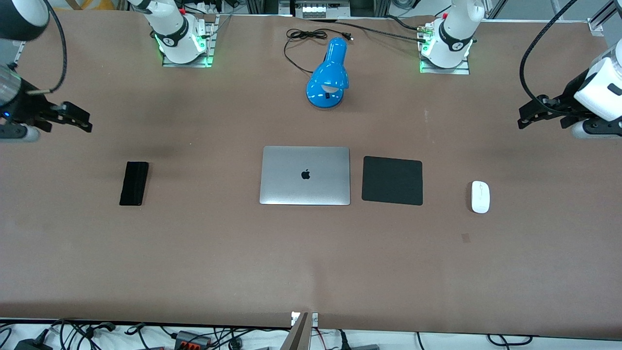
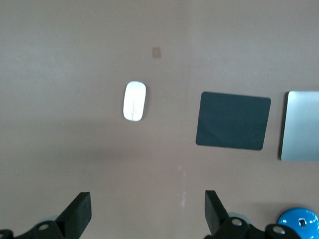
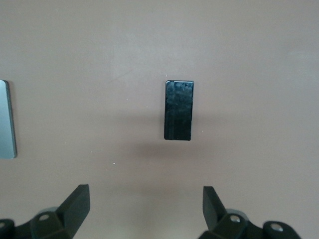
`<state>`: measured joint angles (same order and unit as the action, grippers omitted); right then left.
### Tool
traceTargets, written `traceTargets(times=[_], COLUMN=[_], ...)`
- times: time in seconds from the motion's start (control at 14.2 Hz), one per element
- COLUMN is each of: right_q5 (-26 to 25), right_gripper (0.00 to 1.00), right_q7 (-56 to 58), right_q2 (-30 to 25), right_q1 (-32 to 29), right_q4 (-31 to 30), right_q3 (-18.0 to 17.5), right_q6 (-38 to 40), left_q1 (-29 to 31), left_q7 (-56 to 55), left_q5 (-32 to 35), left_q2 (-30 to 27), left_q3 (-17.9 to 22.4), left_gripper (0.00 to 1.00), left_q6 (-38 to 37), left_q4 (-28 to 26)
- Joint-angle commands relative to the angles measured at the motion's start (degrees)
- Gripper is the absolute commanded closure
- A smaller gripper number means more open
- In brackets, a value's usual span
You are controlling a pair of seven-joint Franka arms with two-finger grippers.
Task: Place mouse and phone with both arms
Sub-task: 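Move the right gripper toward the black phone while the left gripper approaches the mouse, then grasp the black phone with the right gripper while the left gripper grasps the mouse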
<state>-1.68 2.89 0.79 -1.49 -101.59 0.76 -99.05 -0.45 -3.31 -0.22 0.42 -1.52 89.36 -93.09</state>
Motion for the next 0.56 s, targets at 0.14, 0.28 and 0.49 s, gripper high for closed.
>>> traceTargets(times=[0.14, 0.28, 0.49], right_q5=[-1.7, -1.7, -1.7], right_gripper=[0.0, 0.0, 0.0], right_q7=[0.2, 0.1, -0.3], right_q2=[7.9, 12.1, 18.1], right_q1=[-0.4, -1.2, -2.5], right_q4=[-0.2, -0.9, -1.1], right_q3=[-0.5, -0.2, 0.1], right_q6=[-5.3, -10.3, -15.4], left_q1=[-0.3, 0.0, 0.9], left_q7=[-0.3, 0.0, 0.6], left_q5=[-0.5, 0.0, 2.1], left_q2=[6.3, 9.3, 17.7], left_q3=[0.2, 0.6, 0.6], left_gripper=[0.0, 0.0, 0.0], left_q6=[-3.3, -2.7, 2.4], left_q4=[2.8, 2.9, 3.0])
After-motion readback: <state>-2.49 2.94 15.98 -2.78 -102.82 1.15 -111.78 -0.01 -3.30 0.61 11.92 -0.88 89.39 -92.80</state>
